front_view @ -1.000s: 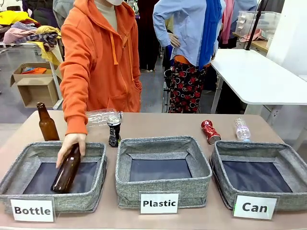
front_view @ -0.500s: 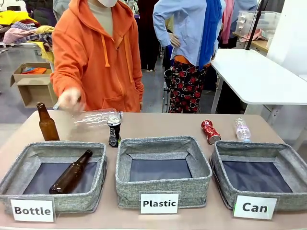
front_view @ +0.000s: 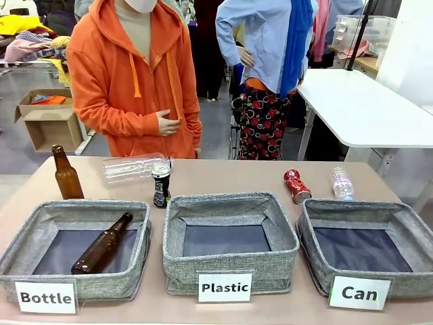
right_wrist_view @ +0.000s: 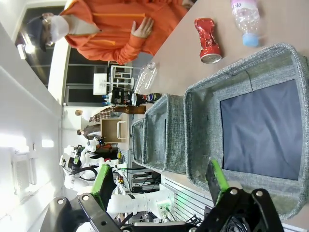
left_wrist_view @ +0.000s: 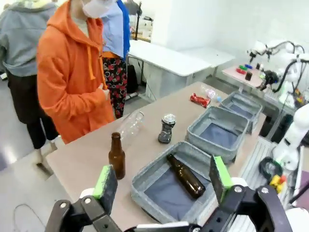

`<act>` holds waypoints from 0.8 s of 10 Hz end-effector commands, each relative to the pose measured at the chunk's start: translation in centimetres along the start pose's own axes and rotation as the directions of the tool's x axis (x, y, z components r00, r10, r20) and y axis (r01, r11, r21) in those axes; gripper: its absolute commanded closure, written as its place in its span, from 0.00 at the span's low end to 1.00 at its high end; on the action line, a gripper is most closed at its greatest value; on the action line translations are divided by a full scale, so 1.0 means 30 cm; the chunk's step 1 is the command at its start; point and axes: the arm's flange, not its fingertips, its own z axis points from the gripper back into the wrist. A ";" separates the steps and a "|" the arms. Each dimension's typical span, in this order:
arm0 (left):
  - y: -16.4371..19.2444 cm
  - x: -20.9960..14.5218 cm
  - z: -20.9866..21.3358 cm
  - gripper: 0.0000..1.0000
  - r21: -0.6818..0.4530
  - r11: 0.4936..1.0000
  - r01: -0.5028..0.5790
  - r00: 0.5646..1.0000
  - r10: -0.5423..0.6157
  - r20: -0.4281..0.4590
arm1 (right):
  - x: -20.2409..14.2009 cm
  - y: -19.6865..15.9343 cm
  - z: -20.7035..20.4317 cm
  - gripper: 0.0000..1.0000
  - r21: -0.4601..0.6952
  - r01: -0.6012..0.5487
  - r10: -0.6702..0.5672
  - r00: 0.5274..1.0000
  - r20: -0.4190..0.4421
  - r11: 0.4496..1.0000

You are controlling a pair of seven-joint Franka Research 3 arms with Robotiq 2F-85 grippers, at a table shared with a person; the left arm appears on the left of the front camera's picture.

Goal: Sort the can waste into the basket.
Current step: Pick up the can waste from the table and place it in the right Fabric basket.

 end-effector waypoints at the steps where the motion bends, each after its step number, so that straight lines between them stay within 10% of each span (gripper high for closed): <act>1: -0.079 0.115 -0.208 0.00 -0.017 0.985 0.174 0.972 -0.175 -0.155 | 0.012 0.003 0.000 0.00 0.026 -0.026 0.025 1.000 0.016 0.999; 5: -0.136 0.156 -0.812 0.00 -0.293 0.862 0.414 0.748 -0.505 -0.430 | 0.012 0.003 0.000 0.00 0.026 -0.026 0.025 1.000 0.016 0.999; 8: -0.202 0.055 -1.178 0.00 -0.468 0.735 0.491 0.631 -0.670 -0.391 | 0.012 0.003 0.000 0.00 0.026 -0.026 0.025 1.000 0.016 0.999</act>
